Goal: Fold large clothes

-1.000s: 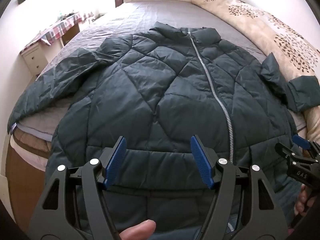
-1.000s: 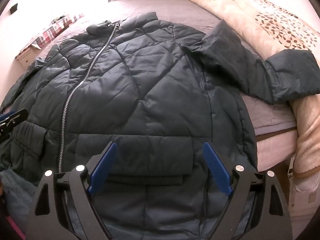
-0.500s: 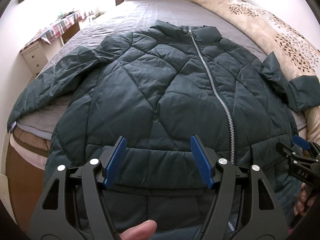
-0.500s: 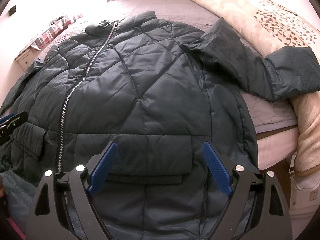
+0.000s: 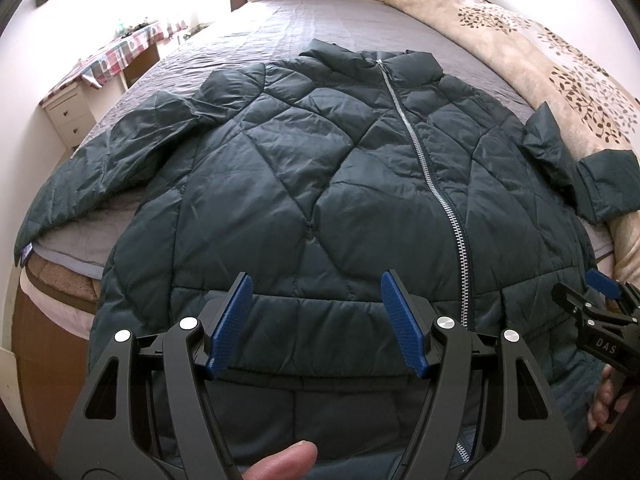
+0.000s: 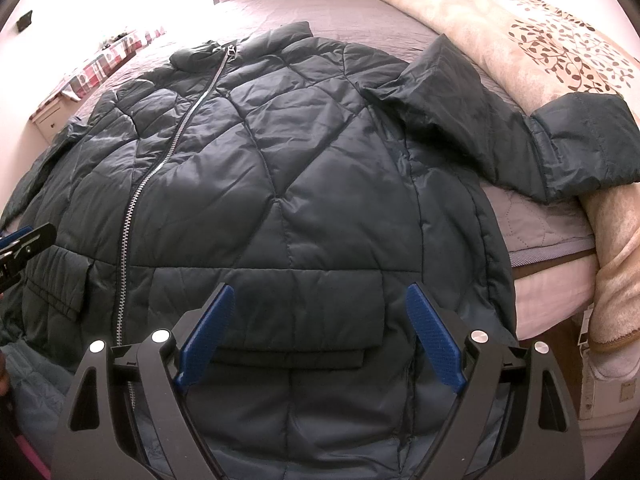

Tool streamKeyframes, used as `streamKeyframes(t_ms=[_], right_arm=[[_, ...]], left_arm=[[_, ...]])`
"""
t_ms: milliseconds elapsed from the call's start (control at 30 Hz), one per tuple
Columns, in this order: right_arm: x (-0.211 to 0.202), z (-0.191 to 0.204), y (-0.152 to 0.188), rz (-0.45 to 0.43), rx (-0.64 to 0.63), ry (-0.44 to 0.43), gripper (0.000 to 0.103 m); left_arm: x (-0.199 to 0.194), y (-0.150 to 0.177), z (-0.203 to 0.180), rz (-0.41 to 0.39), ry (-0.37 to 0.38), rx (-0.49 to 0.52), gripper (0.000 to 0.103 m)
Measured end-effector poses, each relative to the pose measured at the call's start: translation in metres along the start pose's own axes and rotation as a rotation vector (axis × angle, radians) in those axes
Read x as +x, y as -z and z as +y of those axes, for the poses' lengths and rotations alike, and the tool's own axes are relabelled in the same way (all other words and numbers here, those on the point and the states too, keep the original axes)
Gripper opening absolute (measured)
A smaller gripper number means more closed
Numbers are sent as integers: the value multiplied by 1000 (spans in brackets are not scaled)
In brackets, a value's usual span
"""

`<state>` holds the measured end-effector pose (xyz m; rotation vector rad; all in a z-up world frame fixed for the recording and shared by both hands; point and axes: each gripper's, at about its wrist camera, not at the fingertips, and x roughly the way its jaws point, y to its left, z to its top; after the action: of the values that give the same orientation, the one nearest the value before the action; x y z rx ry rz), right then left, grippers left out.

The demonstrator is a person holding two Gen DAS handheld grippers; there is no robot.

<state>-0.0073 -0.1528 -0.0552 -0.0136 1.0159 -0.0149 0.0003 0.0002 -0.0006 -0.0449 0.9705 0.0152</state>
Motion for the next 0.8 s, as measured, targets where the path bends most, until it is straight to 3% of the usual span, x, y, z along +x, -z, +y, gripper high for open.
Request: streamKeyframes(t_ms=[800], right_arm=[[0,-1,-1,2,5,-1,85]], left_arm=[[0,0,0,5,-1,0,67]])
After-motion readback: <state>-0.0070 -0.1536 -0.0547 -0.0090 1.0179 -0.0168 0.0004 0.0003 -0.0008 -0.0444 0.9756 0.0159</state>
